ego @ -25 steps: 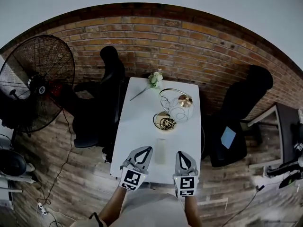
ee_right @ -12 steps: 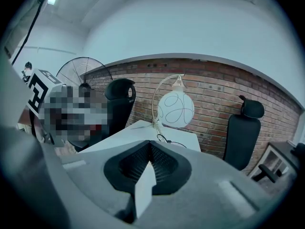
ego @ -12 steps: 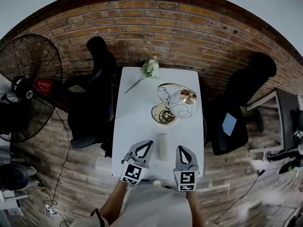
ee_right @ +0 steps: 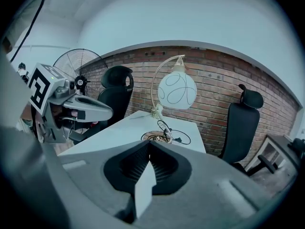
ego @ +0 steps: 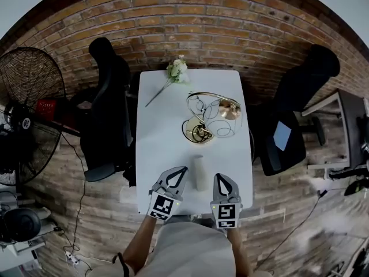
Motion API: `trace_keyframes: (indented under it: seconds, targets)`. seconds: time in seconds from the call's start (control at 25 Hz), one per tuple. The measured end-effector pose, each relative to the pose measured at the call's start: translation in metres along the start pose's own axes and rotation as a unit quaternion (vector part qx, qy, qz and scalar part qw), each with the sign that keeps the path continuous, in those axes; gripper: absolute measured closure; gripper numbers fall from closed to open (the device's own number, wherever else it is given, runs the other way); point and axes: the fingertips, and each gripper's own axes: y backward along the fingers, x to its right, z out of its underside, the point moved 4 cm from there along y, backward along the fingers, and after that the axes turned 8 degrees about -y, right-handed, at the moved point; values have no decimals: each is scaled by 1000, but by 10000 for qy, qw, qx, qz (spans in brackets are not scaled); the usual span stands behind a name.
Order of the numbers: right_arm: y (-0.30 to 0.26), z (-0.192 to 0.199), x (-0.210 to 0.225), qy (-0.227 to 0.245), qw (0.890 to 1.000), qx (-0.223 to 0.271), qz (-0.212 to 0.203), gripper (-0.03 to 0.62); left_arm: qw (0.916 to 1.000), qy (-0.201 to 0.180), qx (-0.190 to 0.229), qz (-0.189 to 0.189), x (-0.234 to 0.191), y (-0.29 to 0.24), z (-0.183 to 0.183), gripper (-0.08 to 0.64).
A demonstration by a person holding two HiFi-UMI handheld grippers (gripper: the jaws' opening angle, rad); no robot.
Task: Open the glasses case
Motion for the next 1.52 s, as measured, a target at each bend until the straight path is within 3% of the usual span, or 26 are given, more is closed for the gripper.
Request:
trace_keyframes:
  seconds: [1.52]
  targets:
    - [-68,82,-25,-123,9943,-1056,45,588,9921,-101,-819,950,0,-59,95,558]
